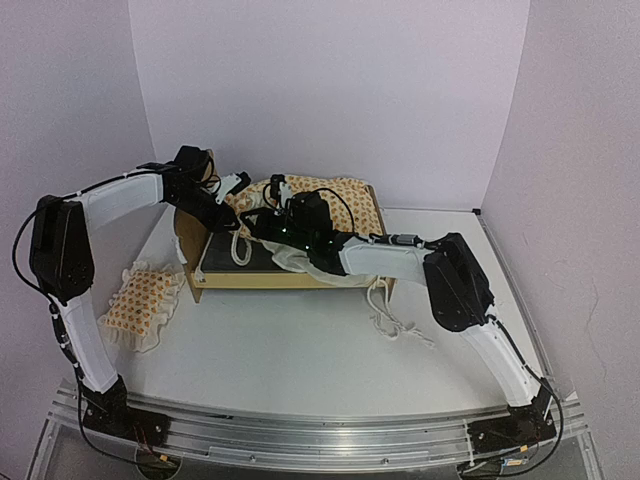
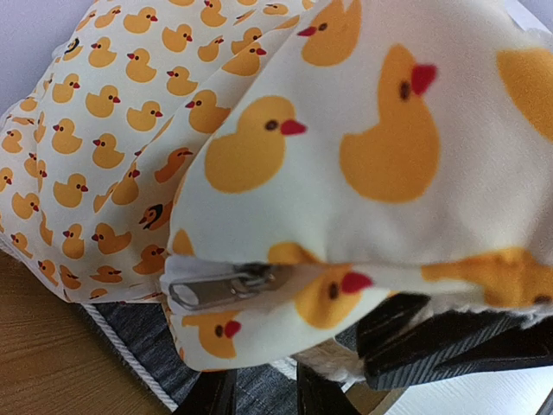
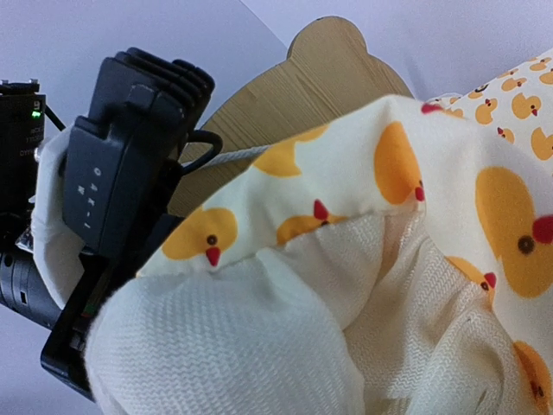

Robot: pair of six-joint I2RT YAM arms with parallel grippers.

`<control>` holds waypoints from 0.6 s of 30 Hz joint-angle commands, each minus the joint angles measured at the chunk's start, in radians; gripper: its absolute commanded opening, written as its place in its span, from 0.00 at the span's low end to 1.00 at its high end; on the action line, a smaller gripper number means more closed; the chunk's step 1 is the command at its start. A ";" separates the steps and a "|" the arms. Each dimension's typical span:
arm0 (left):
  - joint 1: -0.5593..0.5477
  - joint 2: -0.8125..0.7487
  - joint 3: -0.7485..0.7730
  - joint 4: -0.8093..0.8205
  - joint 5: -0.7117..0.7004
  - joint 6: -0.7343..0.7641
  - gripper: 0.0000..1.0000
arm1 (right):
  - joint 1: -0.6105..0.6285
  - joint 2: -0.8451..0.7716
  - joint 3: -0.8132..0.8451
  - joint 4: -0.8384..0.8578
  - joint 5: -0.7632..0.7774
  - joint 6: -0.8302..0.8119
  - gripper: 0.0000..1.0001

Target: Set up the pet bed

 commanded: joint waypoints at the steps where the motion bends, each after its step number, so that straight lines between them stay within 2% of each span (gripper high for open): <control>1: 0.001 0.017 0.045 0.023 0.032 0.001 0.25 | 0.001 -0.092 -0.004 0.050 -0.005 0.001 0.00; 5: 0.002 0.024 0.045 0.034 0.033 0.001 0.23 | 0.000 -0.091 -0.005 0.051 -0.005 -0.002 0.00; 9: 0.001 0.028 0.053 0.007 0.099 0.008 0.25 | 0.000 -0.091 -0.012 0.052 -0.006 0.006 0.00; 10: 0.001 0.029 0.053 0.002 0.110 0.008 0.23 | 0.001 -0.092 -0.015 0.052 -0.005 0.007 0.00; 12: 0.002 0.028 0.051 0.004 0.103 0.004 0.06 | 0.001 -0.093 -0.017 0.054 -0.004 0.005 0.00; 13: 0.002 0.026 0.051 0.004 0.095 0.002 0.01 | 0.001 -0.093 -0.017 0.054 -0.004 0.004 0.00; 18: 0.002 -0.001 0.085 -0.088 0.098 0.026 0.00 | -0.002 -0.102 -0.032 0.052 0.008 -0.003 0.00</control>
